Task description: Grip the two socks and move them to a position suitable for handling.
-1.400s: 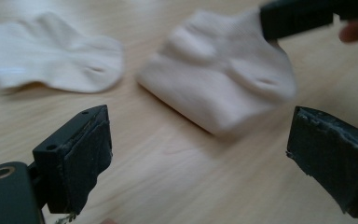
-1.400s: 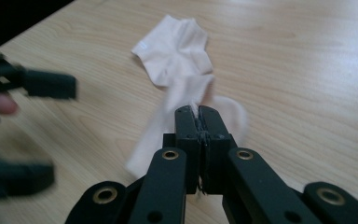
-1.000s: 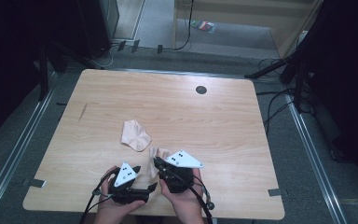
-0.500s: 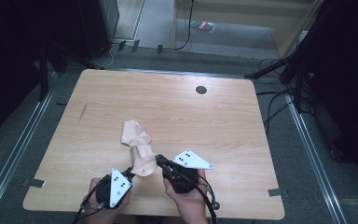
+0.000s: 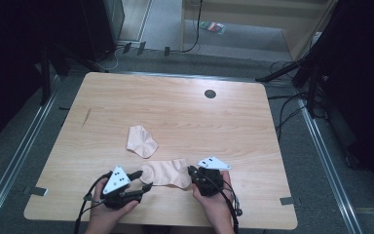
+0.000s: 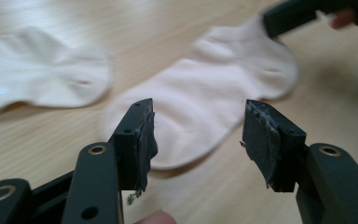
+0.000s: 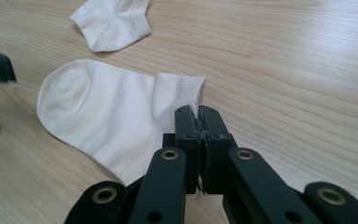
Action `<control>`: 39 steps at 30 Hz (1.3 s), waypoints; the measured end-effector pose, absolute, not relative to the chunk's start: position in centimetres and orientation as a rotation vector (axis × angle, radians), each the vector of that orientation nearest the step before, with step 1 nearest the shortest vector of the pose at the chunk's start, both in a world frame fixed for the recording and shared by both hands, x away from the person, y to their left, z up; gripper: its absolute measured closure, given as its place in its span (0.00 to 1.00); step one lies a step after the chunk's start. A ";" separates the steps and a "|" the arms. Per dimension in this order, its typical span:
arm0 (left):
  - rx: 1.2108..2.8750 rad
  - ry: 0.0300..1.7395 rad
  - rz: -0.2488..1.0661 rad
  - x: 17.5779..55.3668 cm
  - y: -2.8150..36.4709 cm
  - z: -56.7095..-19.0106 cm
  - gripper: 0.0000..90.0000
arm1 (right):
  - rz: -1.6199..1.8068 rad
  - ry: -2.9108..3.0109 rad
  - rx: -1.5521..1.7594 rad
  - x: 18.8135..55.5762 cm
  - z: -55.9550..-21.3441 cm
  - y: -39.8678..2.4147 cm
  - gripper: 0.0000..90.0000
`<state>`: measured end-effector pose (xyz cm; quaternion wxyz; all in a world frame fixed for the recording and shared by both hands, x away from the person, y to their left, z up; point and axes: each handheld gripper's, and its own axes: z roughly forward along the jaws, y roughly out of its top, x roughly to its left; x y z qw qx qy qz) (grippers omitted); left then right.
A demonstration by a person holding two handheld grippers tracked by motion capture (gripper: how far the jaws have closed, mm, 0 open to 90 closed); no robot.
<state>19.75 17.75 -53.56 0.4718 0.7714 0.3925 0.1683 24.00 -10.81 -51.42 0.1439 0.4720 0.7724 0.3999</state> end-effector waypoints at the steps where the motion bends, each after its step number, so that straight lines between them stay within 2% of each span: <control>1: 1.866 1.010 0.411 20.1 18.3 -53.6 0.50 | 1.149 2.225 1.365 24.0 -51.4 -10.9 0.98; 5: 1.803 1.190 0.367 21.7 20.0 -54.2 0.56 | 1.140 2.229 1.365 24.0 -51.6 -10.8 0.98; 12: 1.875 1.243 0.355 23.4 19.2 -54.9 0.75 | 1.129 2.245 1.324 23.4 -51.9 -9.9 0.98; 17: 1.936 1.242 0.349 23.6 18.9 -55.1 1.00 | 1.117 2.242 1.321 23.2 -52.2 -10.1 0.98; 31: 1.974 1.185 0.278 19.6 19.5 -54.1 1.00 | 1.120 2.247 1.312 21.5 -51.9 -10.7 0.98; 39: 1.987 1.175 0.292 19.5 19.5 -54.2 1.00 | 1.097 2.278 1.296 21.4 -52.4 -10.4 0.98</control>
